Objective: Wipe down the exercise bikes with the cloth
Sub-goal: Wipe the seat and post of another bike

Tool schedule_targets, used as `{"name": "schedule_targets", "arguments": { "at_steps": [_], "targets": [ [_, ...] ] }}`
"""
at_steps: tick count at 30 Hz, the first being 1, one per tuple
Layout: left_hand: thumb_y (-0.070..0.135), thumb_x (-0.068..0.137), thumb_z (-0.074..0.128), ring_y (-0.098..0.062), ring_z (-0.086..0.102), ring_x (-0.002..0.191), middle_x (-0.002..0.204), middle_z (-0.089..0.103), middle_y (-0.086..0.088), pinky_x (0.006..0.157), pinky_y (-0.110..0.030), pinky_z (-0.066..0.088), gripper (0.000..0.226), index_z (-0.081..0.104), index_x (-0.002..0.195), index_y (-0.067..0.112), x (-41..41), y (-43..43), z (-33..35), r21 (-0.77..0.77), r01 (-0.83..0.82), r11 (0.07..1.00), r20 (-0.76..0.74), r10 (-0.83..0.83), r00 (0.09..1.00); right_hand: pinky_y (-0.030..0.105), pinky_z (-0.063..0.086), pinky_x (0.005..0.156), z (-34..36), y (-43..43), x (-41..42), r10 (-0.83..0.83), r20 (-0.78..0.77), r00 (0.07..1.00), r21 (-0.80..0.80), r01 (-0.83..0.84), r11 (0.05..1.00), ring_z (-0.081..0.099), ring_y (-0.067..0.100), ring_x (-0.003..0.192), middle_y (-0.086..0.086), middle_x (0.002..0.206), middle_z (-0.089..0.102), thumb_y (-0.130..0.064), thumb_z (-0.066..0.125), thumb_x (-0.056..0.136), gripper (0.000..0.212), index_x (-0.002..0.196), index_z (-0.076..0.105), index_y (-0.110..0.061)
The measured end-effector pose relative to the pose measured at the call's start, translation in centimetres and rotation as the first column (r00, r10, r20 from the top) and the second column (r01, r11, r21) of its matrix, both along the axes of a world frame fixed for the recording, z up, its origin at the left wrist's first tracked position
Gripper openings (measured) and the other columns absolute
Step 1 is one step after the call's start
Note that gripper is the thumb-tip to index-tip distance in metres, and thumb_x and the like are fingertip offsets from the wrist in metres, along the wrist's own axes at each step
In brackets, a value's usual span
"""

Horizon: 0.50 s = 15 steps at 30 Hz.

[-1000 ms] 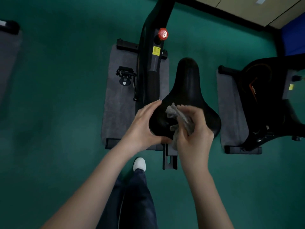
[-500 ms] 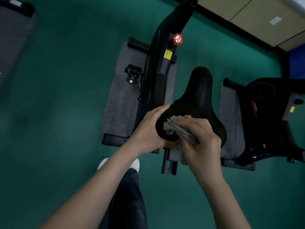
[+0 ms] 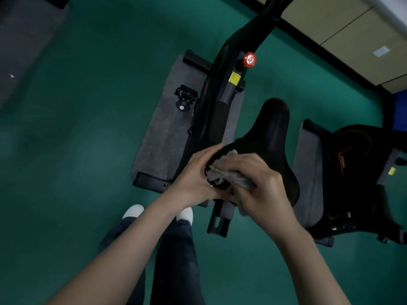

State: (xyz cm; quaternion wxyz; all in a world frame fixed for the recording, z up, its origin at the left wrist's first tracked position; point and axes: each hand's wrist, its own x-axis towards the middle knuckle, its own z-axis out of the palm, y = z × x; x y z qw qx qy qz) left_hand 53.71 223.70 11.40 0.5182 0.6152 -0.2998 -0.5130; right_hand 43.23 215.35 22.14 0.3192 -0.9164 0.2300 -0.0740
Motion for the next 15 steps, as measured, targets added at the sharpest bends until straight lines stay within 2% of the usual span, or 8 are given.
{"name": "schedule_targets", "arguments": {
  "at_steps": [3,4,6,7,9,11,13,15],
  "targets": [
    [0.046,0.040,0.091,-0.002,0.036,0.131,0.132,0.042,0.022,0.108,-0.025,0.036,0.099,0.042,0.125,0.050,-0.1,-0.3,0.1,0.041,0.008,0.999,0.028,-0.010,1.000,0.022,0.047,0.088,0.0,-2.1,1.0,0.066,-0.032,0.997,0.056,-0.064,0.996,0.060,0.012,0.100,0.000,0.098,0.067,0.007,0.063,0.079,0.025,0.098,0.070,-0.007],
    [0.045,0.042,0.093,-0.001,0.037,0.128,0.129,0.043,0.023,0.107,-0.018,0.035,0.094,0.044,0.122,0.048,0.0,-0.5,0.2,0.059,0.021,0.998,0.059,-0.025,0.998,0.020,0.047,0.085,-0.3,-3.1,1.8,0.080,-0.068,0.994,0.075,-0.075,0.994,0.061,0.010,0.096,-0.001,0.097,0.067,0.003,0.064,0.081,0.022,0.099,0.069,-0.008],
    [0.038,0.045,0.093,0.006,0.032,0.124,0.123,0.039,0.028,0.101,-0.004,0.027,0.091,0.036,0.113,0.056,0.0,-0.4,0.7,0.109,0.019,0.994,0.104,-0.030,0.994,0.011,0.045,0.080,-0.9,-5.1,3.7,0.096,-0.164,0.982,0.120,-0.076,0.990,0.061,0.006,0.090,-0.002,0.093,0.068,-0.004,0.064,0.085,0.015,0.099,0.069,-0.010],
    [0.038,0.046,0.092,0.007,0.030,0.125,0.124,0.038,0.028,0.104,-0.007,0.025,0.091,0.033,0.111,0.059,-0.1,-0.2,0.9,0.113,-0.009,0.994,0.121,-0.005,0.993,0.005,0.042,0.075,-1.2,-6.0,4.5,0.109,-0.214,0.971,0.145,-0.079,0.986,0.061,0.004,0.087,-0.003,0.090,0.068,-0.007,0.064,0.086,0.013,0.098,0.069,-0.011],
    [0.047,0.042,0.090,0.004,0.031,0.128,0.127,0.039,0.030,0.111,-0.021,0.027,0.091,0.034,0.112,0.063,-0.8,0.5,1.1,0.117,-0.085,0.990,0.139,0.068,0.988,0.001,0.038,0.070,-1.8,-7.0,5.1,0.168,-0.252,0.953,0.180,-0.124,0.976,0.059,0.002,0.085,-0.004,0.086,0.068,-0.011,0.064,0.088,0.011,0.097,0.069,-0.014],
    [0.058,0.040,0.086,0.002,0.034,0.130,0.130,0.040,0.031,0.113,-0.028,0.029,0.088,0.038,0.113,0.067,-2.0,1.0,1.1,0.109,-0.183,0.977,0.123,0.169,0.978,0.003,0.040,0.071,-1.6,-7.3,4.5,0.250,-0.211,0.945,0.201,-0.208,0.957,0.060,0.002,0.085,-0.005,0.087,0.069,-0.011,0.063,0.088,0.011,0.097,0.068,-0.014],
    [0.068,0.041,0.081,-0.001,0.036,0.132,0.135,0.044,0.025,0.112,-0.030,0.030,0.088,0.037,0.117,0.070,-3.4,1.5,1.0,0.114,-0.284,0.952,0.123,0.271,0.955,0.007,0.042,0.073,-1.1,-7.4,3.5,0.354,-0.132,0.926,0.262,-0.312,0.913,0.062,0.003,0.086,-0.005,0.089,0.069,-0.007,0.064,0.088,0.011,0.096,0.067,-0.012],
    [0.070,0.043,0.080,-0.003,0.037,0.131,0.137,0.045,0.020,0.113,-0.031,0.029,0.091,0.037,0.123,0.064,-4.9,1.9,1.3,0.121,-0.356,0.927,0.133,0.340,0.931,0.013,0.046,0.075,-0.4,-7.7,3.0,0.453,-0.075,0.888,0.325,-0.408,0.853,0.063,0.005,0.087,-0.003,0.090,0.069,-0.004,0.065,0.087,0.011,0.095,0.067,-0.011]
  ]
}}
